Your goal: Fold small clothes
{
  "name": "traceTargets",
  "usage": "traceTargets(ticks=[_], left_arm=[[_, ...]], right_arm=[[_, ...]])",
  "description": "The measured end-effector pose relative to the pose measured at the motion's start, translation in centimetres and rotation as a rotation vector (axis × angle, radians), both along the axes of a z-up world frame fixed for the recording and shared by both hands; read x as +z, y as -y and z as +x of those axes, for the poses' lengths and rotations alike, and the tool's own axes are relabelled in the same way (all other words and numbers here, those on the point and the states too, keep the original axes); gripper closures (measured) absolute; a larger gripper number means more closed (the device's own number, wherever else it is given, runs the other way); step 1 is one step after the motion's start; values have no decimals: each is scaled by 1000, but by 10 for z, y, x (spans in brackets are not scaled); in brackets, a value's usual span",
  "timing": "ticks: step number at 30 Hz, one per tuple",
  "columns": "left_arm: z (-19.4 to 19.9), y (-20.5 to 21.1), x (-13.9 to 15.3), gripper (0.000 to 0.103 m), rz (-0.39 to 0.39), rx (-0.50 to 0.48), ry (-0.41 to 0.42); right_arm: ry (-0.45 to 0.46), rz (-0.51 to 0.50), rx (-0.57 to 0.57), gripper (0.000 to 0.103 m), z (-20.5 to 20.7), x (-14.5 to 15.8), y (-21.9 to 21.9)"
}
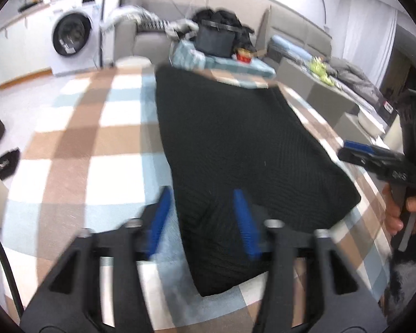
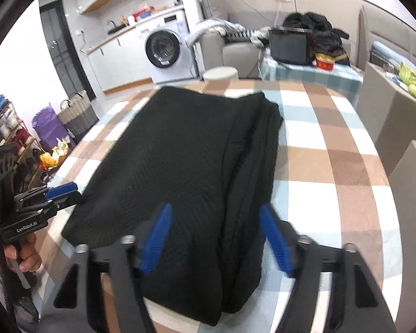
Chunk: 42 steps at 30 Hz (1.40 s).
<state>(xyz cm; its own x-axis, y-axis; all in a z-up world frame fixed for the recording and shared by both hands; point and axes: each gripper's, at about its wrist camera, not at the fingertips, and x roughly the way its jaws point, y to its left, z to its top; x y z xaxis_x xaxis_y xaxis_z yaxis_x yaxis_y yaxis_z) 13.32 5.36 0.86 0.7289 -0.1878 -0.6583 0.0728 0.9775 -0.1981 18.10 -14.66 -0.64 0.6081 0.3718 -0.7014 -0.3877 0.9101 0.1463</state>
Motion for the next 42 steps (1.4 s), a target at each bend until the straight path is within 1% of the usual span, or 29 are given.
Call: traceTargets(ticks=[1, 2, 4, 7, 8, 9, 12, 16, 18, 21, 24, 28, 32, 35, 38, 42], left_arm=[[-7, 0, 5, 34, 12, 16, 45], [-12, 1, 8, 29, 25, 22, 80], [-20, 1, 14, 22, 48, 34, 119], [-31, 4, 20, 13, 78, 48, 165], [-35, 5, 21, 6, 86, 55, 177], [-39, 7, 21, 1, 94, 62, 190], [-49, 7, 24, 1, 98, 73, 221], [-62, 7, 21, 1, 102, 89, 229], [-64, 9, 18, 1, 119, 100, 232], [-62, 9, 16, 1, 128, 101, 237], [-64, 8, 17, 1, 128, 111, 253], [-66, 7, 17, 1, 125, 114, 266], [-66, 8, 17, 1, 126, 106, 271], [-64, 7, 16, 1, 121, 106, 266], [-63, 5, 15, 1, 102, 94, 263], [-63, 4, 16, 1, 103, 98, 261]], right_arm=[[25, 0, 4, 9, -5, 3, 0], [47, -2, 9, 7, -9, 5, -1], [95, 6, 23, 1, -17, 9, -2], [158, 33, 37, 0, -30, 13, -1], [173, 39, 44, 0, -34, 14, -1], [183, 41, 46, 0, -38, 14, 0], [212, 49, 55, 0, -48, 14, 1], [268, 71, 39, 0, -65, 16, 4], [269, 83, 50, 0, -71, 15, 5], [286, 73, 56, 0, -77, 11, 4], [314, 63, 60, 0, -83, 9, 2], [329, 89, 75, 0, -86, 6, 1], [355, 66, 74, 0, -87, 2, -1], [357, 54, 70, 0, -87, 0, -2], [359, 66, 65, 0, -88, 0, 0], [349, 79, 59, 0, -86, 0, 3]])
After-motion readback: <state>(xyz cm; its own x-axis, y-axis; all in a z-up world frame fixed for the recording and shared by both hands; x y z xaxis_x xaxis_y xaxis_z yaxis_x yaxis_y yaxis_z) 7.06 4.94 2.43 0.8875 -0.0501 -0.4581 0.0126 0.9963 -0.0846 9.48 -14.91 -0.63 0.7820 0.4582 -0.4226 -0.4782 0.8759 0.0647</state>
